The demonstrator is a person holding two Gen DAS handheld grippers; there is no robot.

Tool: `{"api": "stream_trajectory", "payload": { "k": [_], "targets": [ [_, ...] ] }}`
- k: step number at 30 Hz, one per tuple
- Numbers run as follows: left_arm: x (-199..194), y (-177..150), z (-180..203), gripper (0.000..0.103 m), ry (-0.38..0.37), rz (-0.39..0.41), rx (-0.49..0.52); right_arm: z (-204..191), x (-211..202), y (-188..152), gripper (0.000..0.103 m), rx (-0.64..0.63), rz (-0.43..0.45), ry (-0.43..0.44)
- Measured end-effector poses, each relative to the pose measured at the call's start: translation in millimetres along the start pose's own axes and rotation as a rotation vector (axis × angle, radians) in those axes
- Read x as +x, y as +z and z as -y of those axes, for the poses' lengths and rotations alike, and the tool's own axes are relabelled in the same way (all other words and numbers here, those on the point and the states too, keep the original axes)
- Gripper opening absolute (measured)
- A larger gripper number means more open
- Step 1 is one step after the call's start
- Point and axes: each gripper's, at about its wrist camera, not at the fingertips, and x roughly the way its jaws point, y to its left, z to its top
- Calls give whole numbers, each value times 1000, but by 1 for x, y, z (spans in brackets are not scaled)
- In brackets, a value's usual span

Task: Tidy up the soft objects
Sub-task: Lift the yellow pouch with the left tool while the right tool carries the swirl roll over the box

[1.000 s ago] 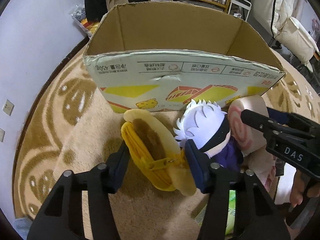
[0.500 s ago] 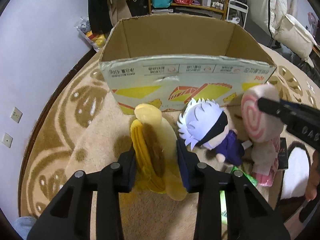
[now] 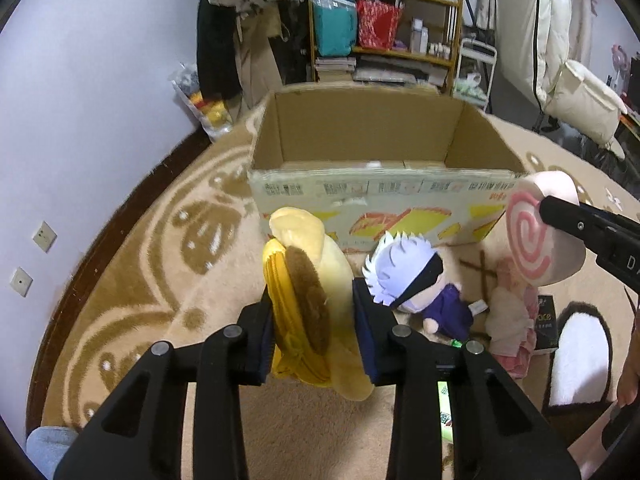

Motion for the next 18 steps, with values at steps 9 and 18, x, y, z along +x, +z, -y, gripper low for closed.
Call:
{"api": "stream_trajectory", "payload": {
  "k": [9,18],
  "targets": [
    [-39,11,-3,33,58,155,3,-5,-28,14,30,-19,98,-67],
    [-59,29,-8,33,71,260,2,-4,-38,29,30,5,161,-79]
  ]
}}
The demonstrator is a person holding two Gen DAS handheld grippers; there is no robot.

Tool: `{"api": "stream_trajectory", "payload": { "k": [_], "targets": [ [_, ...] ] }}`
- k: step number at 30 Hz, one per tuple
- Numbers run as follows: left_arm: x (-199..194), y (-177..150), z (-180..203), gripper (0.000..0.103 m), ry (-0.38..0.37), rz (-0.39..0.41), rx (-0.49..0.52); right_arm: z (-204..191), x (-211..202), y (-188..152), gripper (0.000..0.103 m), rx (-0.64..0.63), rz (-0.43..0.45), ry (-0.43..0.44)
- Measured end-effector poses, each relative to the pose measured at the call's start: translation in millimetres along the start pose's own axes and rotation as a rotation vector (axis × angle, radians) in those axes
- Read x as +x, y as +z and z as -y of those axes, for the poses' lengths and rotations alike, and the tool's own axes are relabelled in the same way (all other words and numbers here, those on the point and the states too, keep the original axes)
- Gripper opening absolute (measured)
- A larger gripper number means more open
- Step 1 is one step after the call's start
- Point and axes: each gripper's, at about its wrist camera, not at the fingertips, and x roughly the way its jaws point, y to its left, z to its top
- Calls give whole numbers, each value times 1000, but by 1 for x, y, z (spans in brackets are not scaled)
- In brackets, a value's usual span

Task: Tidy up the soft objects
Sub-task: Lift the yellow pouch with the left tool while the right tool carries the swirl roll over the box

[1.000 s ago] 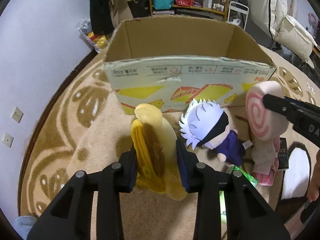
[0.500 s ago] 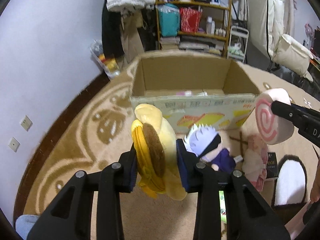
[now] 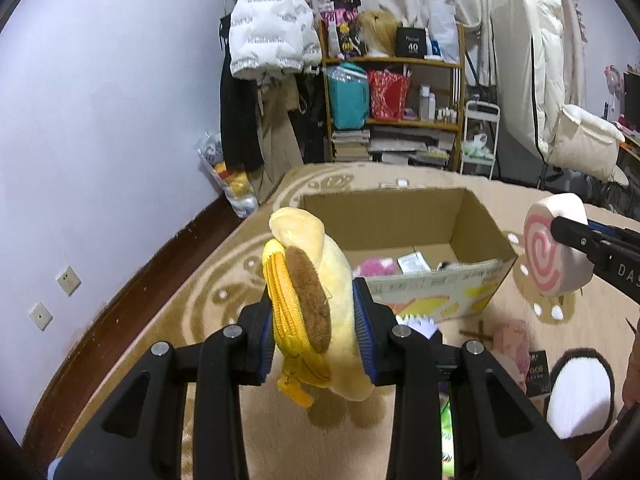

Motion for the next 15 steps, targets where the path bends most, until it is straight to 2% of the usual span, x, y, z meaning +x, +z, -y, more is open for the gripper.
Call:
{"api": "stream_trajectory", "payload": {
  "k": [6,15],
  "targets": [
    [-4,16,3,33,9,63,17,3,7,9,30,6,12,11],
    [10,48,7,33,9,126,13,-1,23,22,30,-18,25,13]
  ]
}}
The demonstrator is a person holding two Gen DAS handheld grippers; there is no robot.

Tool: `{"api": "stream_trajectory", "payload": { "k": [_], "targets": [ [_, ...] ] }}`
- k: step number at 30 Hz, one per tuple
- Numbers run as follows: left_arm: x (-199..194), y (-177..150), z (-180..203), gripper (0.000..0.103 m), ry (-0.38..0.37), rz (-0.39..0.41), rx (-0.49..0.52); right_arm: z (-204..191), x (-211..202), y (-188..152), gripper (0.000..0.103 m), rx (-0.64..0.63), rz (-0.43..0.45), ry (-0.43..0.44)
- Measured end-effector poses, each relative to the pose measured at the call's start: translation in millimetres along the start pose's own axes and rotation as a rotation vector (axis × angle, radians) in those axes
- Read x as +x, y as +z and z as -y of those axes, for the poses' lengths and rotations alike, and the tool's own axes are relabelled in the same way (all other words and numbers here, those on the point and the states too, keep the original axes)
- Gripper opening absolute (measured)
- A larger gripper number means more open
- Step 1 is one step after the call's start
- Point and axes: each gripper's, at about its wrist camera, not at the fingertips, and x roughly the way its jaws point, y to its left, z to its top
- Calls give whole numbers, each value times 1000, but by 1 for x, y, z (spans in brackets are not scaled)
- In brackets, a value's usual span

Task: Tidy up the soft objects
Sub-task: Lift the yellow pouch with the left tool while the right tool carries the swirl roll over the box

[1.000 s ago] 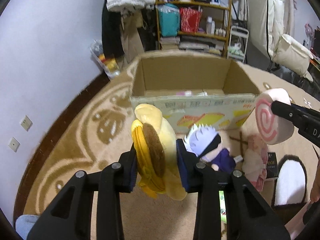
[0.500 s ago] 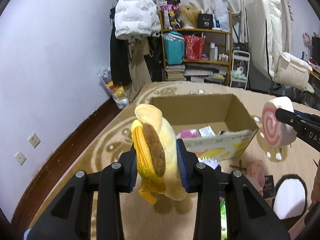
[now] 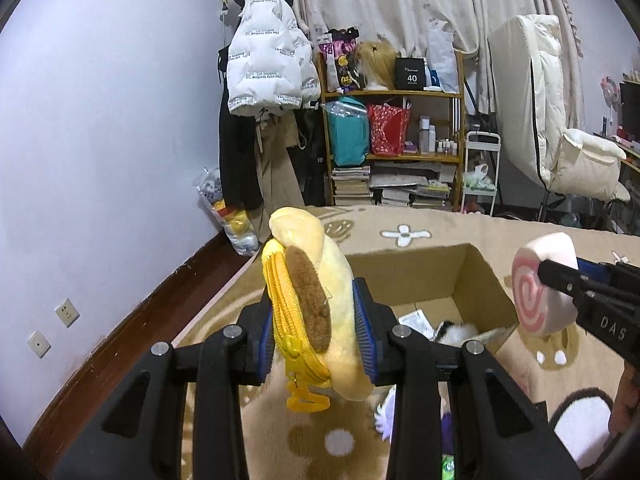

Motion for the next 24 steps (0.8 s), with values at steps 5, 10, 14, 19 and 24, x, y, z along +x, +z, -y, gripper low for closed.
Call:
{"api": "stream_trajectory", "payload": {
  "k": [5,10,14,19,24],
  "targets": [
    [11,7,4,33,10,14,23,-2,12,8,30,-8,11,4],
    [25,8,3,33,11,-1,31,-4,22,14,30,-30,32,5],
    [37,13,6,33,15,-2,55,-6,30,15,30,-52,47,14],
    [51,11,10,34,6,-18,57,-10,45,16,30,-71,50,24],
    [66,4,14,34,-2,-48,72,-11,55,15,30,-75,70,42]
  ]
}}
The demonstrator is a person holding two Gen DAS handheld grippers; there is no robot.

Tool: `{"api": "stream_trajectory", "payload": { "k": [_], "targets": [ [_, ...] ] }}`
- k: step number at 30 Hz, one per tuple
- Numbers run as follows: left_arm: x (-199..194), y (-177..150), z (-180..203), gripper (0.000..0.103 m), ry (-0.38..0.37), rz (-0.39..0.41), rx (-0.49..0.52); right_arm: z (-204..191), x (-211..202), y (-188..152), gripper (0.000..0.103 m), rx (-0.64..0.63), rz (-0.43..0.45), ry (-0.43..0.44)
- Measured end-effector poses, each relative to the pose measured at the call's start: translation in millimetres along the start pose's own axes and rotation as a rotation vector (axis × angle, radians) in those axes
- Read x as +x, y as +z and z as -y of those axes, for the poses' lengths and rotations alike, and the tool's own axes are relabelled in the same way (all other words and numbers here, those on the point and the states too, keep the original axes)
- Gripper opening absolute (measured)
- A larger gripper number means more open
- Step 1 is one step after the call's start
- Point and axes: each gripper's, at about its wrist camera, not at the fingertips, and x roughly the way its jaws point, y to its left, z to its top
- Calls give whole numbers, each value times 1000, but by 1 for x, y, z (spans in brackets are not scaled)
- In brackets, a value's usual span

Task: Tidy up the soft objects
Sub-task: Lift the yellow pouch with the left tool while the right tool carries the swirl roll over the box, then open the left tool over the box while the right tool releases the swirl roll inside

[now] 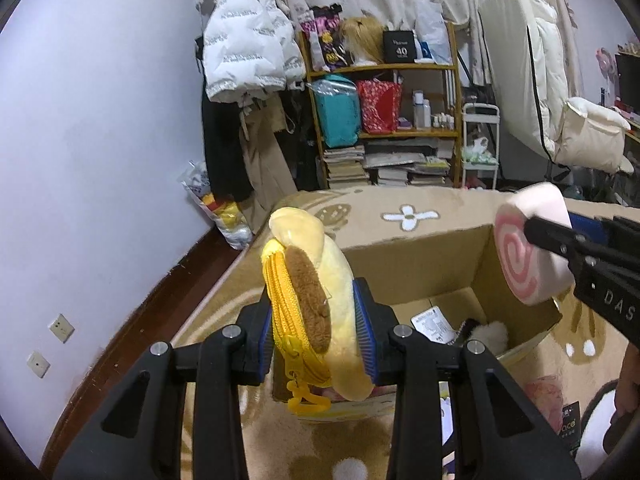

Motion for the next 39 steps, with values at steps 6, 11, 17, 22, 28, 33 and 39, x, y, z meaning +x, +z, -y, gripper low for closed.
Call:
{"api": "stream_trajectory", "payload": {
  "k": [6,11,17,22,28,33,39],
  "targets": [
    [17,-8,10,34,-28,-38,17,2,14,-5,31,1,-21,3],
    [23,-12,16,34,-67,-45,20,0,16,-8,32,15,-20,54],
    [29,-15,18,36,-95,-68,13,-10,21,-13,36,10,-53,102],
    [35,-19,18,43,-113,-108,10,-10,28,-18,39,31,-105,129],
    [39,-22,14,63,-123,-136,-11,-1,29,-19,43,60,-127,112],
    [39,-26,18,69,-116,-142,12,6,23,-16,65,87,-112,115],
    [30,-26,19,89,-94,-134,25,8,11,-10,91,109,-101,110]
  ]
}}
